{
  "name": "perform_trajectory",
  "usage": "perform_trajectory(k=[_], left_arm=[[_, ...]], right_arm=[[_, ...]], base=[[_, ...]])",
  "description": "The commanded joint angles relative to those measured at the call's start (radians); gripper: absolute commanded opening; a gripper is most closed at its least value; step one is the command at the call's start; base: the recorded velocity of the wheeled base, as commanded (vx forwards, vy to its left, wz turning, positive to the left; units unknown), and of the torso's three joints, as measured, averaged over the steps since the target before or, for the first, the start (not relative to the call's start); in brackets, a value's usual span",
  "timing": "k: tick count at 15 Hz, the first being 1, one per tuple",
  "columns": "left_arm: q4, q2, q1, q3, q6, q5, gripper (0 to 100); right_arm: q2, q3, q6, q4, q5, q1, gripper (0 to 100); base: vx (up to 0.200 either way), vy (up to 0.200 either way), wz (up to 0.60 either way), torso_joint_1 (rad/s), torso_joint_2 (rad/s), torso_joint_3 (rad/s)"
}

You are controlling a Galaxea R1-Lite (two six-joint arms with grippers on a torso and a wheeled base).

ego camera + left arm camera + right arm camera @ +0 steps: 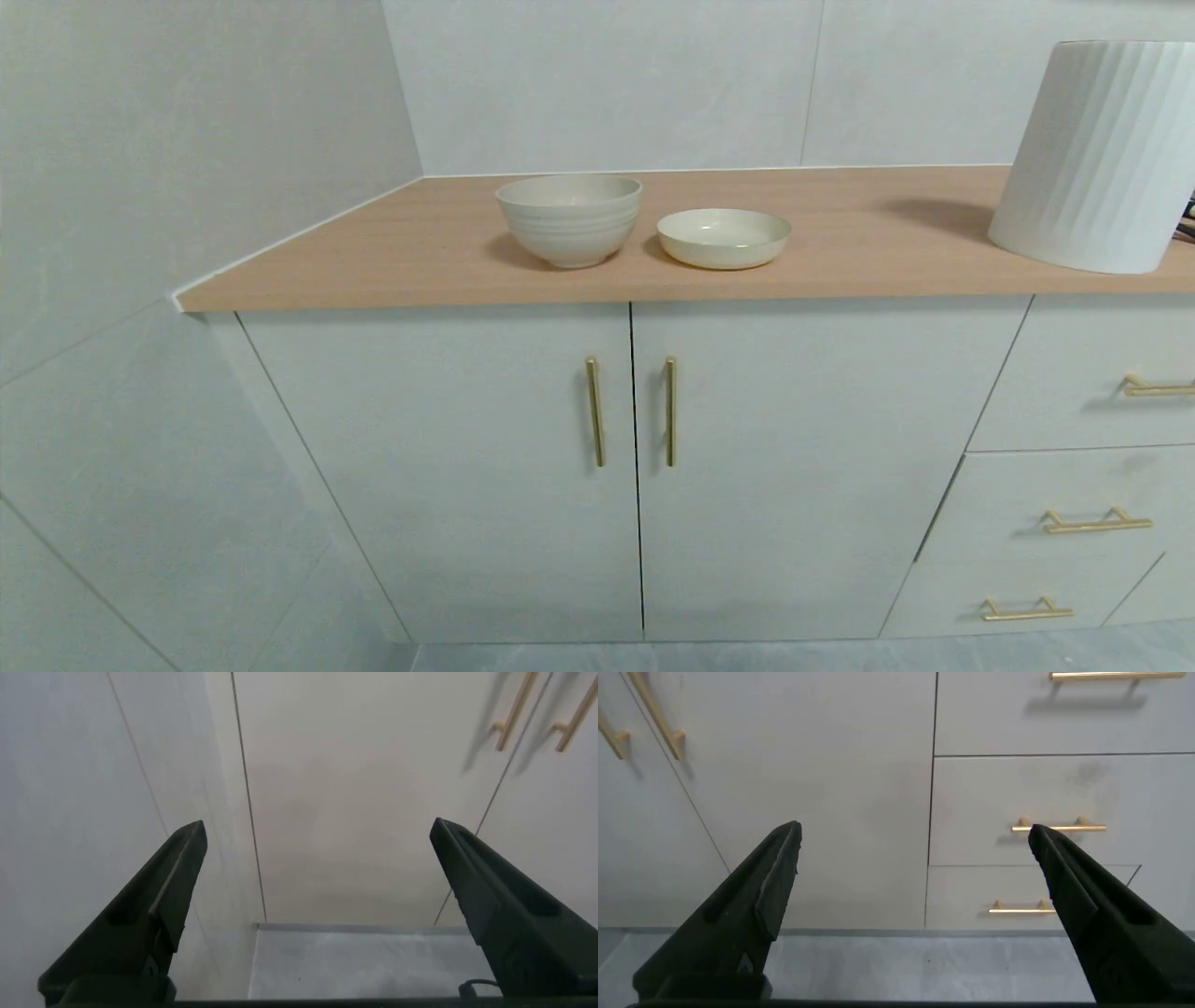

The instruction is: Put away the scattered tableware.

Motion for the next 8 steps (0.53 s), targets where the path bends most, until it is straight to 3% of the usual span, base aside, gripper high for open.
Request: perform_trajectory(k=[1, 3, 8], left_arm=[[0.0, 0.002, 0.0, 0.0, 0.0, 0.0, 100], [0.002, 0.002, 0.0, 0.0, 0.0, 0.0, 100], [0.0, 0.002, 0.0, 0.0, 0.0, 0.0, 100]], right_arm=[[0.001, 0.0, 0.0, 0.0, 0.0, 0.0, 100], [0.001, 0.0, 0.0, 0.0, 0.001, 0.0, 100], [0.001, 0.0, -0.005, 0.0, 0.001, 0.0, 100]], base=[[0.0, 0.0, 0.0, 0.0, 0.0, 0.0], [0.0, 0.0, 0.0, 0.0, 0.0, 0.0], [-0.2, 0.0, 0.0, 0.002, 0.0, 0.005]])
